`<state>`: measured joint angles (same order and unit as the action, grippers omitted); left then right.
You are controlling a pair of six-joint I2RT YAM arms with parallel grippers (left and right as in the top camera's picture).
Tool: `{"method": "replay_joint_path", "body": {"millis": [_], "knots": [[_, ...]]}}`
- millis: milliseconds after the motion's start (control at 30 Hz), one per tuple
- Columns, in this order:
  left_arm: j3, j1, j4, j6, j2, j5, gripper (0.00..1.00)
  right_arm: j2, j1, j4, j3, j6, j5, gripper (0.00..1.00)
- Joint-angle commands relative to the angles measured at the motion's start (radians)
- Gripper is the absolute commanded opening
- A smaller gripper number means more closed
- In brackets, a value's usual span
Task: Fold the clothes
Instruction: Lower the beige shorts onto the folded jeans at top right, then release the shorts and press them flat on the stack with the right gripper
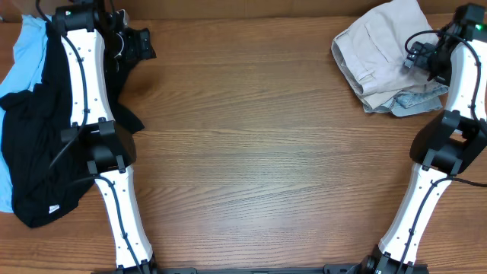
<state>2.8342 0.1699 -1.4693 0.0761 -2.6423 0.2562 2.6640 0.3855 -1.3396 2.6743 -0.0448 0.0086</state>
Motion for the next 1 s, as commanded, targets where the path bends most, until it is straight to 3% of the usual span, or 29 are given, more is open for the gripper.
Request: {"method": "replay_joint_path", "body": {"millis": [0,233,433,700,967], "knots": [[0.014,-0.008,0.005,0.007,0.029,-0.005,1.0,-0.091,-0.008,-0.016,0.106,0.015,-0.022,1.0],[0.014,-0.008,0.006,0.006,0.029,-0.005,1.0,-0.167,-0.068,0.079,0.164,0.081,-0.059,1.0],[0.014,-0.008,0.005,0.006,0.029,-0.005,1.0,-0.104,-0.112,0.293,0.096,0.182,-0.074,1.0],[0.014,-0.008,0.004,0.008,0.029,-0.005,1.0,-0.002,-0.098,0.599,-0.148,0.198,-0.063,1.0],[0.014,-0.008,0.006,0.011,0.029,-0.005,1.0,0.03,-0.04,0.711,-0.426,0.179,-0.044,1.0]]}}
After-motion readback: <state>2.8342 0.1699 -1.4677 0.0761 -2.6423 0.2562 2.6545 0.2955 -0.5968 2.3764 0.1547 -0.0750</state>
